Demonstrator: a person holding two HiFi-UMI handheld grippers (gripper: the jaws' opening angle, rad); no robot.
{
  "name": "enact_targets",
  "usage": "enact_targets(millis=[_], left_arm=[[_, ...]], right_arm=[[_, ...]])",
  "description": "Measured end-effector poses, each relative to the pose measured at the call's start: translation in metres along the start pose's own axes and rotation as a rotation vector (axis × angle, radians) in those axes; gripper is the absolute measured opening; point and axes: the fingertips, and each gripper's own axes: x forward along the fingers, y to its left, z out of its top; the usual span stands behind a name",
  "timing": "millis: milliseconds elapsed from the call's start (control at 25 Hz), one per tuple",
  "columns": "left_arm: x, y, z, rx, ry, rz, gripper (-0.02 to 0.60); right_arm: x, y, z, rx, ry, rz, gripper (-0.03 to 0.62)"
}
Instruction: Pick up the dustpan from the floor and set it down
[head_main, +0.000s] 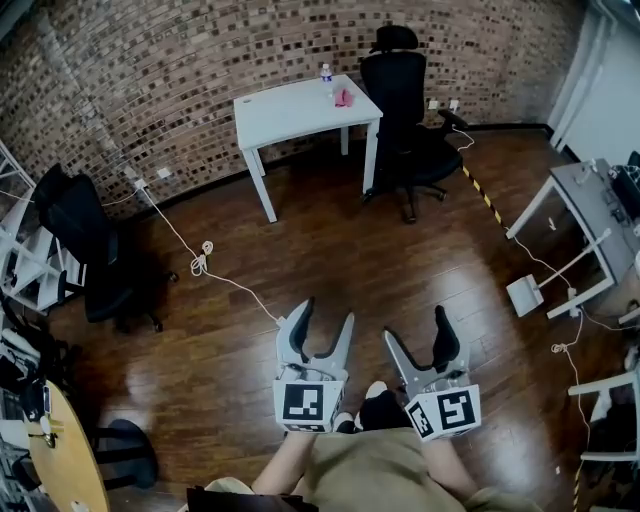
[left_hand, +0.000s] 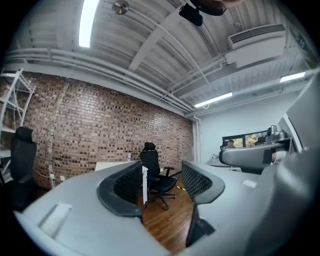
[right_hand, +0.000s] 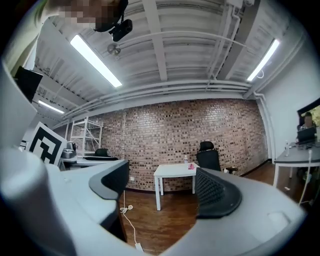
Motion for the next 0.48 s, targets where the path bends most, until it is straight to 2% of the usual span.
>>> enact_targets(millis=[240,480], left_arm=[[0.101,0.003,-0.012,-0.003,0.005,-0.033,0.239],[0.215,-0.012,0.02,0.052,-0.007,-0.138,0.236]], right_arm=[[0.078,-0.068,-0.007,0.028,-0.025,-0.011,0.402],[0.153,-0.151,0.019,0.035,-0.099,-0.057,0.402]])
